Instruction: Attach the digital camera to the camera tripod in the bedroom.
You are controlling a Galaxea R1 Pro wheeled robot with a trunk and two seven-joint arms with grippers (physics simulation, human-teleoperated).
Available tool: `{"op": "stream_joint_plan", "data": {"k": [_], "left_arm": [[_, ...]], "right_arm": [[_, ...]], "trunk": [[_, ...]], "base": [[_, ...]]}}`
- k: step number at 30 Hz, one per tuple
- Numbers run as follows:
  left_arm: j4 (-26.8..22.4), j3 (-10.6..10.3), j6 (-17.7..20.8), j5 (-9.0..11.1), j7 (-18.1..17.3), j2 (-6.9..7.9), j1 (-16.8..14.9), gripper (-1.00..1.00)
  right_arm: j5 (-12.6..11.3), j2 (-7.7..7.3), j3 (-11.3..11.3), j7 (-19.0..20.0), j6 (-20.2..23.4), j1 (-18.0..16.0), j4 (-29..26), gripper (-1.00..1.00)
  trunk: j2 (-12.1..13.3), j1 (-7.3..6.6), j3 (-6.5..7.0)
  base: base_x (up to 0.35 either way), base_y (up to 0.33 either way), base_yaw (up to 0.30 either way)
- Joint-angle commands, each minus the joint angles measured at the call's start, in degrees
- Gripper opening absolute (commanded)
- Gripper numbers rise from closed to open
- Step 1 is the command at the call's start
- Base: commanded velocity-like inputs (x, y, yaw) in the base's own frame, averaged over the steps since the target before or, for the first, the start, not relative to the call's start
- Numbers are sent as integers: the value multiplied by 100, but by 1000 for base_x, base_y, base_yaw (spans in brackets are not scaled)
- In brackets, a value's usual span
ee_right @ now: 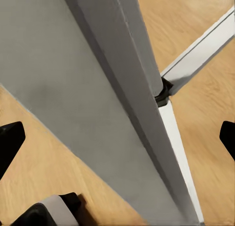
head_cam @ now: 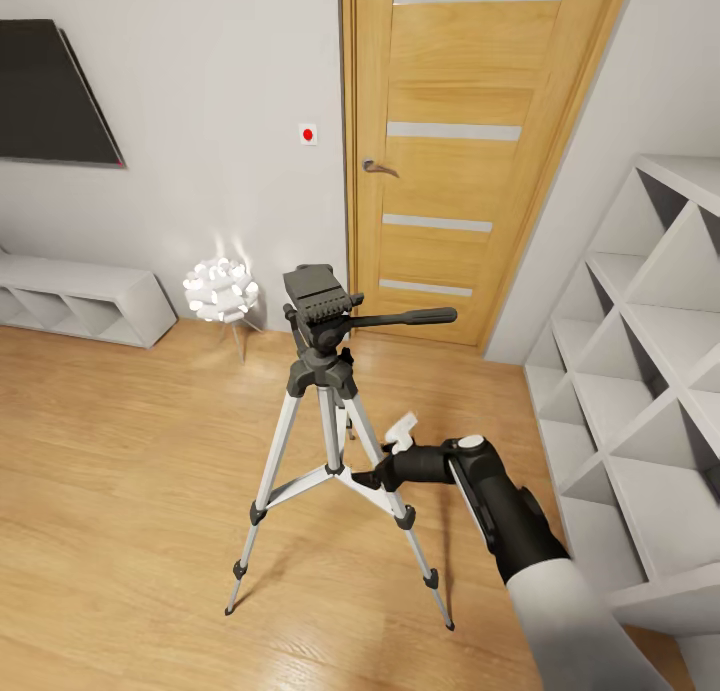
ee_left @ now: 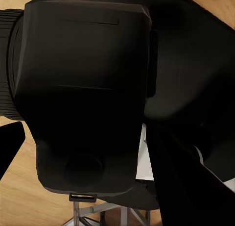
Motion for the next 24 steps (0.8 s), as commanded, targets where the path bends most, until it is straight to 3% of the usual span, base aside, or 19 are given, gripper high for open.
{"op": "stream_joint_plan", "data": {"k": [1,15,16,24], "left_arm": [[7,-41,11,48,-26,0,-4,-100],[7,-44,11,48,-26,0,-4,-100],[7,-44,11,48,-26,0,-4,-100],[7,-45,11,48,-26,0,-4,-100]], "right_arm": [[46,3,-5,33,23,1,12,100],[65,13,-9,18,25,19,47,100],[66,13,-11,17,28,19,45,-100],[44,14,-40,16,14,19,2,-100]], "trunk": [[-10,3,-9],[-10,3,-9],[-10,3,-9],[-10,3,-9]], "base": [[0,0,0],[0,0,0],[0,0,0],[0,0,0]]}}
